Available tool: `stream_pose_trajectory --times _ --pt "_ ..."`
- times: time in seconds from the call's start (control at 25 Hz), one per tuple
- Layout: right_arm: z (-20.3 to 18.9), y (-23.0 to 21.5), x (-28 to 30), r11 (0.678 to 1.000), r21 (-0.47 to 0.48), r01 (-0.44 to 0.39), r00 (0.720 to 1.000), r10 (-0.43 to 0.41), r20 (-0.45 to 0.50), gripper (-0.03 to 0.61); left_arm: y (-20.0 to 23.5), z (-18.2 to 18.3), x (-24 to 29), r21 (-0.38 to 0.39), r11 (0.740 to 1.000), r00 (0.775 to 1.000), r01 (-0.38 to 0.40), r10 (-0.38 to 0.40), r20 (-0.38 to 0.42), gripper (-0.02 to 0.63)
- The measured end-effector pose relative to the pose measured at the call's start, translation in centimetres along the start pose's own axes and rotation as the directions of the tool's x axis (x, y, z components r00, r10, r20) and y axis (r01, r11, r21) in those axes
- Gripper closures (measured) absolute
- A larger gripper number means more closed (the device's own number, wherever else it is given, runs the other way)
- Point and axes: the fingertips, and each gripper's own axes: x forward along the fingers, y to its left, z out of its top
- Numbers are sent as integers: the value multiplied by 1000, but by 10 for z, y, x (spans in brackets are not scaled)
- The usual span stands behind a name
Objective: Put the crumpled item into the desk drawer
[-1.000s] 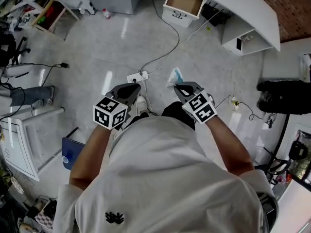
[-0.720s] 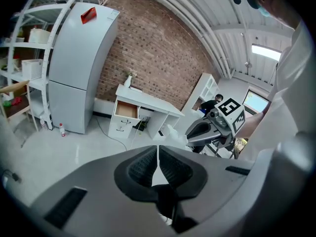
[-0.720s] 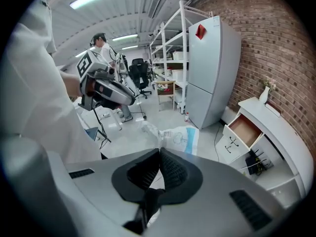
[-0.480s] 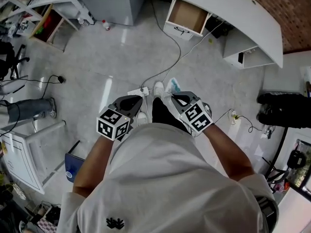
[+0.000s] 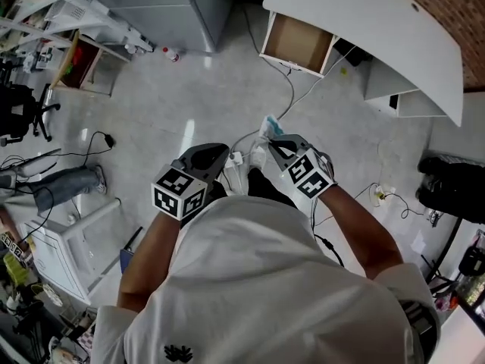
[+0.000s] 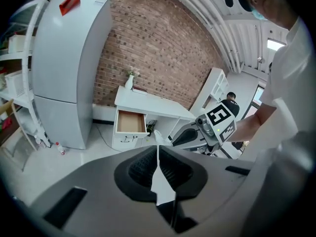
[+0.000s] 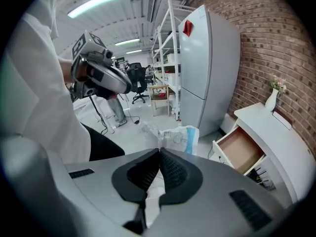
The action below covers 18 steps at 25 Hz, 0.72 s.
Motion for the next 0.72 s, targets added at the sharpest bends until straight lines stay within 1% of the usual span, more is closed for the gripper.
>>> stream_pose_trajectory --times 0.2,0.28,0.48,0.56,0.64,0.72 --pt "4 -50 -5 1000 9 29 1000 -29 1 551 0 34 32 38 998 999 41 -40 -30 583" --pt "7 -69 -5 999 12 50 999 -50 -1 551 8 47 43 42 998 998 53 -51 -32 583" --pt "16 -105 11 996 6 87 996 -87 -27 549 34 72 65 54 994 995 98 -96 -42 583" --pt "22 -124 18 994 17 109 993 -109 -42 551 47 87 73 70 990 992 124 -121 -44 583" --pt "30 -144 29 990 28 139 989 -137 -60 551 67 105 80 88 984 988 153 -149 -45 583" --pt "38 -160 45 984 33 174 982 -171 -84 551 92 113 84 101 978 983 181 -176 -60 583"
